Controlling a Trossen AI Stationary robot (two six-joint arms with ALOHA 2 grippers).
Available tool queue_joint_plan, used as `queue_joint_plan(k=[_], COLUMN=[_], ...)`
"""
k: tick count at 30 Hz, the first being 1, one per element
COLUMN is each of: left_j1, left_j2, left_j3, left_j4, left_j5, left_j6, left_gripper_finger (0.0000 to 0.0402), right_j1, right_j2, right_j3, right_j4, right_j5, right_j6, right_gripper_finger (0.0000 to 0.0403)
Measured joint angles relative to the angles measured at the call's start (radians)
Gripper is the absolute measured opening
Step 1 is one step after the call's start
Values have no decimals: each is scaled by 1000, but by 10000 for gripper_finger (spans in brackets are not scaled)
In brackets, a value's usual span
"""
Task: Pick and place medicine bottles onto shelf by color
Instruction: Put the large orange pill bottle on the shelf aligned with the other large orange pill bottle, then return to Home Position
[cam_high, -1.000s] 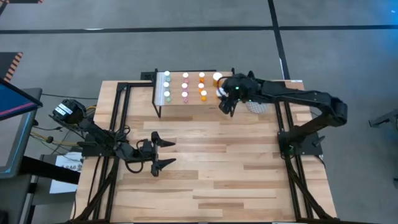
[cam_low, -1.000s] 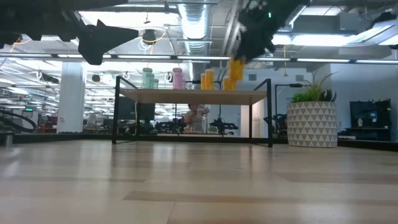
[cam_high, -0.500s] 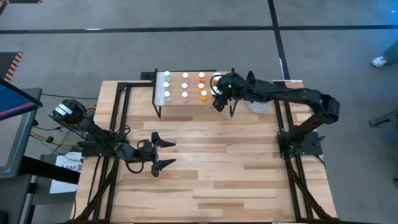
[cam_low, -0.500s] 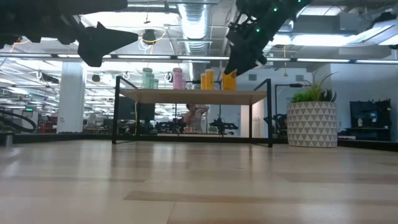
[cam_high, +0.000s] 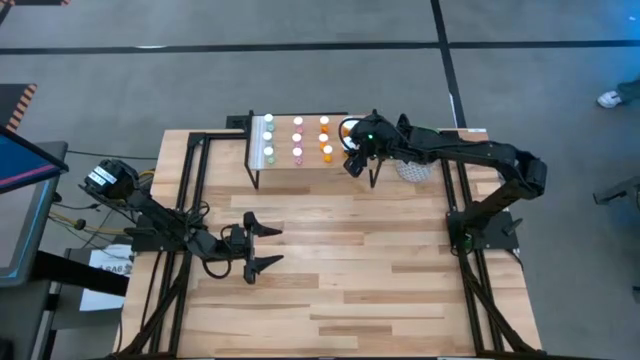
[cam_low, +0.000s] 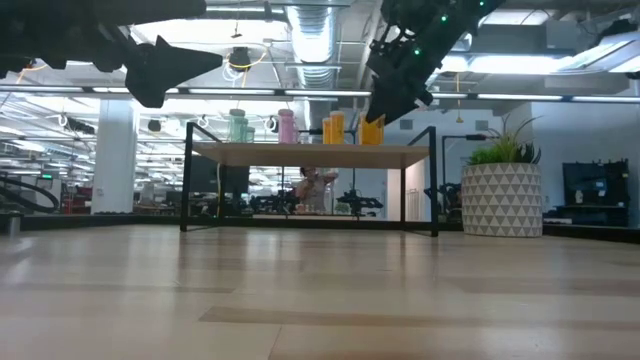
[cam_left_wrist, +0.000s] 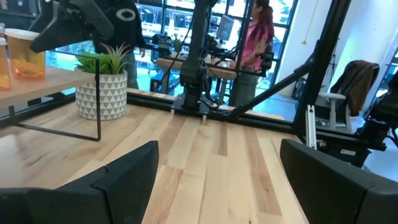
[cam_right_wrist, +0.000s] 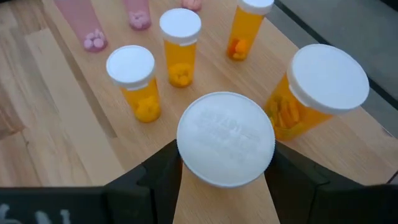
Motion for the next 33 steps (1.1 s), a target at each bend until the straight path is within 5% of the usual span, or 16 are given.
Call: queue_joint_plan(k=[21, 33], left_j1=[0, 0], left_j2=[0, 0], left_j3=[0, 0], left_j4=[0, 0], left_j5=[1, 2], left_j6=[-4, -4], left_gripper_finger=[322, 322], right_j1=[0, -5], right_j2=[2, -130], right_j3=[-1, 160], right_j4=[45, -152], right_j5=[-1, 0], right_j6=[3, -26], right_gripper_finger=[269, 271])
